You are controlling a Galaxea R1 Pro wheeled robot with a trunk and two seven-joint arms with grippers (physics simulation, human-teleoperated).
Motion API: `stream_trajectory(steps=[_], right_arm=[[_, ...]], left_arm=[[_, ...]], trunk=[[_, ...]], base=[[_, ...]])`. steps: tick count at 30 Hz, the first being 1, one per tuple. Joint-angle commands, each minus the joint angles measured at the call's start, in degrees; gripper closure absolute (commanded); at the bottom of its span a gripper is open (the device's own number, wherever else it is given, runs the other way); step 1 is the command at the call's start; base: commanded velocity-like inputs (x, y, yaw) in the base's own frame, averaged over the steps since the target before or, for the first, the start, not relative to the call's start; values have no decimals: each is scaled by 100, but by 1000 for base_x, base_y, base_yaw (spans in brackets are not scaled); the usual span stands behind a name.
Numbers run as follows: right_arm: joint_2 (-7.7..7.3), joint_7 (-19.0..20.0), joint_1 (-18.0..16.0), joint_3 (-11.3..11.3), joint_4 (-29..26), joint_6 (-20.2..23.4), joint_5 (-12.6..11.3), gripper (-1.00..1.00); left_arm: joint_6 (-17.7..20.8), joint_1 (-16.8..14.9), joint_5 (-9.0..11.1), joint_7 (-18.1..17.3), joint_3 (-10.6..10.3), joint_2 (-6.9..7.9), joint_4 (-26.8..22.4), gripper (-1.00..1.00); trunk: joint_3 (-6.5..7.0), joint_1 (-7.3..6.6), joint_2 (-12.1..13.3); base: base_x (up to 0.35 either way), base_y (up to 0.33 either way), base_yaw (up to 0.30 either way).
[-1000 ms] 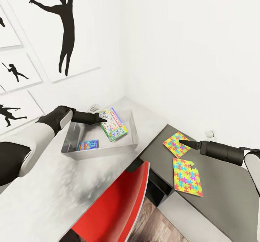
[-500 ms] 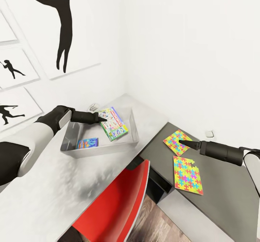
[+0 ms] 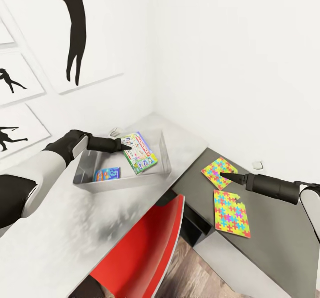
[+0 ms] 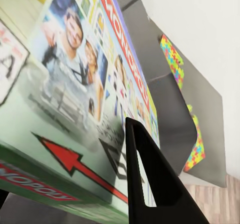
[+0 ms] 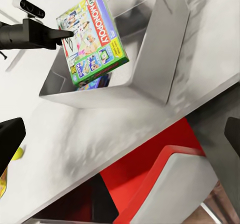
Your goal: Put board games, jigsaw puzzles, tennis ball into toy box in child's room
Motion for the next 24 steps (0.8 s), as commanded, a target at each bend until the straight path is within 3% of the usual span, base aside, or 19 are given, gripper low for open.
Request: stream_trajectory(steps=[1,24], right_arm=[[0,34,-6,-5,-1,24,23,-100],[1,34,2,-8,-1,24,23,-100]], left_arm=[[35,-5,36,-9,-26,3,-3,100],[42,-148,48,64,-3,1,0,100]], trunk=[[-19,3,-11],[-235,3,-11]], base=[[0,0,0],[0,0,0]])
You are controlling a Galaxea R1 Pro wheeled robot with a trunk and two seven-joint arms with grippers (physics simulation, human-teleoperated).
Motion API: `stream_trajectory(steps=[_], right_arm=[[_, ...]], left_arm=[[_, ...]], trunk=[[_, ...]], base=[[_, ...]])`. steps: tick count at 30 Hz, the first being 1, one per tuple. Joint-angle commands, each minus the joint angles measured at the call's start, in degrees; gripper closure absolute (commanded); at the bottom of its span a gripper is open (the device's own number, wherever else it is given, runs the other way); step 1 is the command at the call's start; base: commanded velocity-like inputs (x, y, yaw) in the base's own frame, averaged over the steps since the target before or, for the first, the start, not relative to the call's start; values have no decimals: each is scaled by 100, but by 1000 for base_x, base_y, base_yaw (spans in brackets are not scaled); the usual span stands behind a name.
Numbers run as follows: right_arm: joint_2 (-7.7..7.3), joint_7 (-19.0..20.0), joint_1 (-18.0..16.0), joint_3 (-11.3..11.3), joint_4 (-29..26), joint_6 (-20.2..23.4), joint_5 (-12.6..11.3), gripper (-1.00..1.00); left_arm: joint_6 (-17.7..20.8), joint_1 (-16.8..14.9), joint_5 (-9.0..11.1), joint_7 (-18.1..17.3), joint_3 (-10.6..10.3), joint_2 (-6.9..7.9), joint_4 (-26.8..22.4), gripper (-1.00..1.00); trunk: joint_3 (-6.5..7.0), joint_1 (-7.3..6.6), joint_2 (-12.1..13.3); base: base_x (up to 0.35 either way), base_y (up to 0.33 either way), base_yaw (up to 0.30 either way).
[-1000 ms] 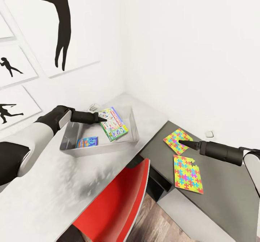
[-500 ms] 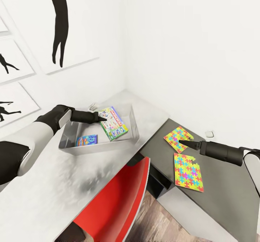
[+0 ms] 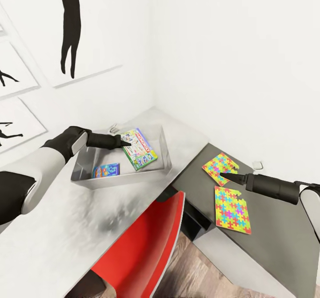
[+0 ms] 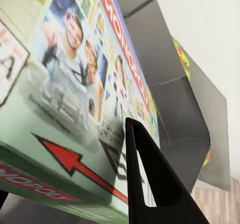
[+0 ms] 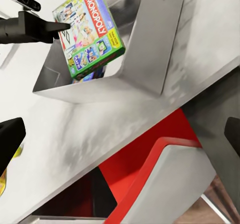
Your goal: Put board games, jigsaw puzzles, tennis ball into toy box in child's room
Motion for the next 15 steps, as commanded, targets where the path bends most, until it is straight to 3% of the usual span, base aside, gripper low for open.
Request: stream_trajectory(steps=[1,15], right_arm=[[0,34,-5,-5,-1,24,23,-100],[4,34,-1,2,-1,24,23,-100]], left_arm=[[33,-5,32,-8,-31,3,-2,100],[34,-133,50,17,-2,9,1,100]], trunk=[[-19,3,-11],[-150,3,-11]], base=[[0,0,0],[0,0,0]])
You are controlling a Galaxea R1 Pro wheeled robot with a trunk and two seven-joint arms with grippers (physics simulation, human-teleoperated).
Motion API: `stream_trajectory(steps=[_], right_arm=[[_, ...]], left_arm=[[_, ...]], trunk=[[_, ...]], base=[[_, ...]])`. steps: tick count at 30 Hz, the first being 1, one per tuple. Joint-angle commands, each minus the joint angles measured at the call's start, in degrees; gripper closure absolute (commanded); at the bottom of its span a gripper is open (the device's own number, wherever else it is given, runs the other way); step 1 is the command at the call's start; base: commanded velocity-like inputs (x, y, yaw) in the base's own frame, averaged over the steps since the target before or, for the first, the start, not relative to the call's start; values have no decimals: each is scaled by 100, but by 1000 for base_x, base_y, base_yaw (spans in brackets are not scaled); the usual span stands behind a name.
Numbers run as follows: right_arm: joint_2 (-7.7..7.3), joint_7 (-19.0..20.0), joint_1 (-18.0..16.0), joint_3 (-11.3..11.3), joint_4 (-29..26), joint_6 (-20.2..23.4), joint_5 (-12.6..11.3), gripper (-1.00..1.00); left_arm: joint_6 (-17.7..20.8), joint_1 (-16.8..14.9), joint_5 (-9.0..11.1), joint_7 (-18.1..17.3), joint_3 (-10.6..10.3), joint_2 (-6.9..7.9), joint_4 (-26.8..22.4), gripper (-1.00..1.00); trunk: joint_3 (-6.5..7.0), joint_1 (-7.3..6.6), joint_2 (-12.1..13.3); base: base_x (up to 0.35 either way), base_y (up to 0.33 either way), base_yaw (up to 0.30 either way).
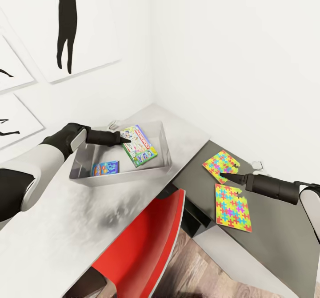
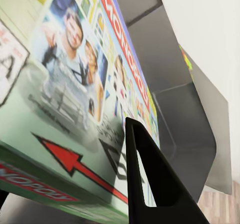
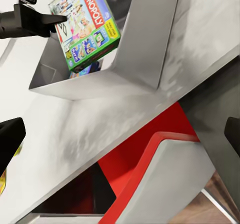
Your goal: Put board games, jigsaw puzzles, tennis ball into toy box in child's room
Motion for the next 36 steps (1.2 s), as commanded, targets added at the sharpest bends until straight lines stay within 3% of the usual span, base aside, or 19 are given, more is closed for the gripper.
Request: stream_trajectory(steps=[1,18,21,26,31,36], right_arm=[[0,34,-5,-5,-1,24,23,-100],[-7,34,-1,-29,-1,24,29,-100],[-11,37,-1,-83,-4,24,27,-100],[-15,110,-1,-420,-8,24,23,-100],[-41,596,-1,-722,-9,24,17,-100],[-242,1229,1,-855,-10,24,20,-100]], left_arm=[[34,-5,34,-8,-29,3,-2,100],[34,-62,38,-13,-27,-17,0,100],[34,-63,38,-13,-27,-11,-3,100],[34,-64,35,-14,-27,-6,-1,100],[34,-63,32,-14,-27,-3,0,100],[35,-59,31,-15,-27,-2,-1,100]], trunk=[[-19,3,-10],[-151,3,-10],[-157,3,-10],[-163,3,-10],[-165,3,-10],[-166,3,-10]], base=[[0,0,0],[0,0,0],[0,0,0],[0,0,0],[0,0,0],[0,0,0]])
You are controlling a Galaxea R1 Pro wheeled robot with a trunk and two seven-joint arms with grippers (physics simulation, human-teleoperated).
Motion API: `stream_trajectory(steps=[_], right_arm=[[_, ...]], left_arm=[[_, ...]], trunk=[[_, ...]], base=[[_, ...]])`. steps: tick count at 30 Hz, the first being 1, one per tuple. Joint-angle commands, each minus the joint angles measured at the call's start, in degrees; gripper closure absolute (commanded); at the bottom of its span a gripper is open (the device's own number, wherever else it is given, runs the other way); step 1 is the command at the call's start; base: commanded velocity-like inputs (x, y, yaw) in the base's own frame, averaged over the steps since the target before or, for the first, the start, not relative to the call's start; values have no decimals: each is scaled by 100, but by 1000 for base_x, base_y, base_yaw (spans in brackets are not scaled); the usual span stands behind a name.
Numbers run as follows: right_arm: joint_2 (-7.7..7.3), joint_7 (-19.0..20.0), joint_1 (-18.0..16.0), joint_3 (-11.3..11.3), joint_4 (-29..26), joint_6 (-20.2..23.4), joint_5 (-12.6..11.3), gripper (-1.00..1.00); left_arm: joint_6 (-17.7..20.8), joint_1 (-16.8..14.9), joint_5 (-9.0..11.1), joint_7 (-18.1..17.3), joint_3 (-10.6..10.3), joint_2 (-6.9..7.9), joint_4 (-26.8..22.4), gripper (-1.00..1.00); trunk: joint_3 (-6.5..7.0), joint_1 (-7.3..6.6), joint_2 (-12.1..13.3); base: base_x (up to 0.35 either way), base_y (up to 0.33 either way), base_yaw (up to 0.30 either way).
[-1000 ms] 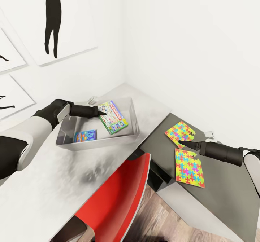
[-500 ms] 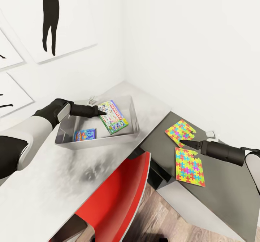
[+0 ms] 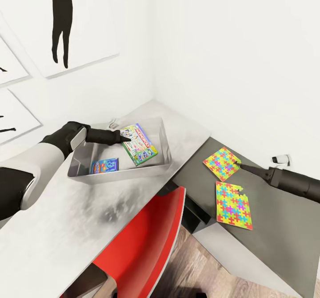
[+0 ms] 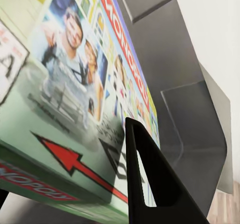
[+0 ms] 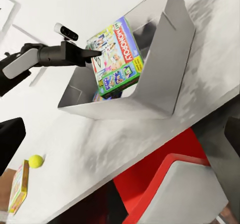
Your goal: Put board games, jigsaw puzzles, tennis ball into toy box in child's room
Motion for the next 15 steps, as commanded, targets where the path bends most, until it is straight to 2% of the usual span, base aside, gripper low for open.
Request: stream_trajectory(steps=[1,5,15], right_arm=[[-55,134,-3,-22,0,19,22,-100],[-166,337,5,-57,-1,19,23,-100],[-239,495,25,-85,-1,19,24,-100]], left_arm=[[33,-4,35,-8,-26,3,-2,100],[32,-3,34,-7,-26,4,-6,100],[32,-2,37,-7,-27,4,-7,100]], trunk=[[-9,3,-10],[-9,3,-10],[-9,3,-10]], base=[[0,0,0],[0,0,0],[0,0,0]])
